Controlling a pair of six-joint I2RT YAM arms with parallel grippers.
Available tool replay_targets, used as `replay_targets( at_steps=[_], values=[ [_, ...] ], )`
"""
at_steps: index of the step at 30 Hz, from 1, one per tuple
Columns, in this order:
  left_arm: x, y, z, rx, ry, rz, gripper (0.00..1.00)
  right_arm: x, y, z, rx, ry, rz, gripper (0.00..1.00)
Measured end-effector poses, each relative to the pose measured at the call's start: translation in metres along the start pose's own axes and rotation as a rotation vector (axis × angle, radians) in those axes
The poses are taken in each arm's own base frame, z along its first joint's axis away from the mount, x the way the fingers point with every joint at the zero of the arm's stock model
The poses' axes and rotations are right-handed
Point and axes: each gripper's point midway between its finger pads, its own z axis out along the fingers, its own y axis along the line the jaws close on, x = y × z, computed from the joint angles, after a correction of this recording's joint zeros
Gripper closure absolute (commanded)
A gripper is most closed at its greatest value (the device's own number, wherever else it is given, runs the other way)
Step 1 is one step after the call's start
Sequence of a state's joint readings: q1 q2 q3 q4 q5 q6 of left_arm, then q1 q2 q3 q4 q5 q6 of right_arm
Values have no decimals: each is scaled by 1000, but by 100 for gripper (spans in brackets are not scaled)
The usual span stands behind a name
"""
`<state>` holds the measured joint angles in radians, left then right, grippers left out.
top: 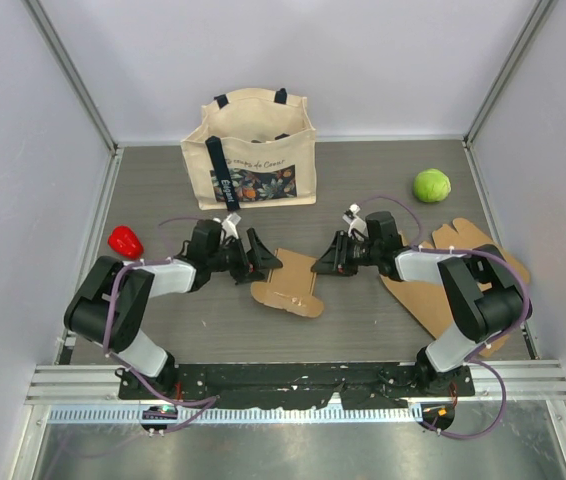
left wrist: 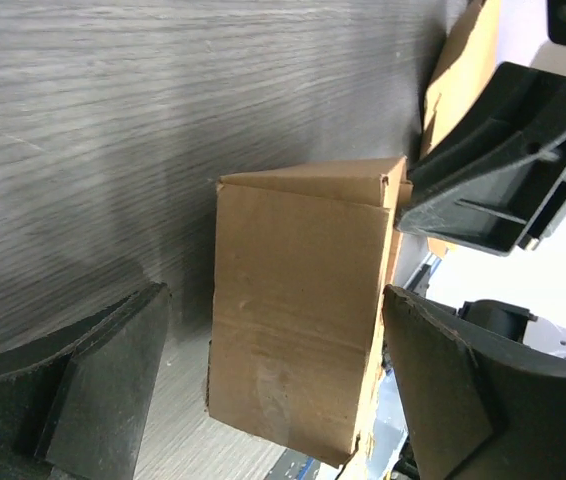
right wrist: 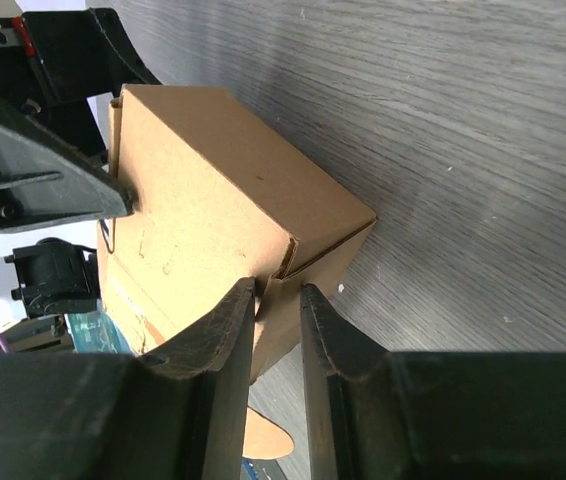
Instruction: Fold the paper box
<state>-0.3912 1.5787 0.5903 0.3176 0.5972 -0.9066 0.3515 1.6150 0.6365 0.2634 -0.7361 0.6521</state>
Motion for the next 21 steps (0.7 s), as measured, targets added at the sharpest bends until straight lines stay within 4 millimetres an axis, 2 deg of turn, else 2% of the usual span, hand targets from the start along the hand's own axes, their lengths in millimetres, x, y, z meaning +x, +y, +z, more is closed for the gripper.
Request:
replay_targets(
  at_steps=[3, 7, 9, 15, 16, 17, 21],
  values=[
    [4, -8, 2, 35, 7, -1, 13, -1, -3, -2, 2, -5, 7, 72],
    [11, -23, 7, 99, 20, -13, 22, -1, -3, -2, -3, -8, 9, 71],
    [16, -25, 9, 119, 30, -47, 24, -1, -4, -2, -3, -11, 13, 69],
    [30, -30, 7, 164, 62, -173, 41, -3, -6, -2, 5, -32, 34, 63],
    [30, -32, 7, 168, 63, -192, 41, -4, -7, -2, 8, -35, 37, 59],
    [30, -34, 6, 170, 64, -211, 42, -4, -8, -3, 13, -40, 37, 49],
    [28, -40, 3, 172, 66, -296, 44, -7, -15, -10, 101, -80, 5, 32]
  ],
)
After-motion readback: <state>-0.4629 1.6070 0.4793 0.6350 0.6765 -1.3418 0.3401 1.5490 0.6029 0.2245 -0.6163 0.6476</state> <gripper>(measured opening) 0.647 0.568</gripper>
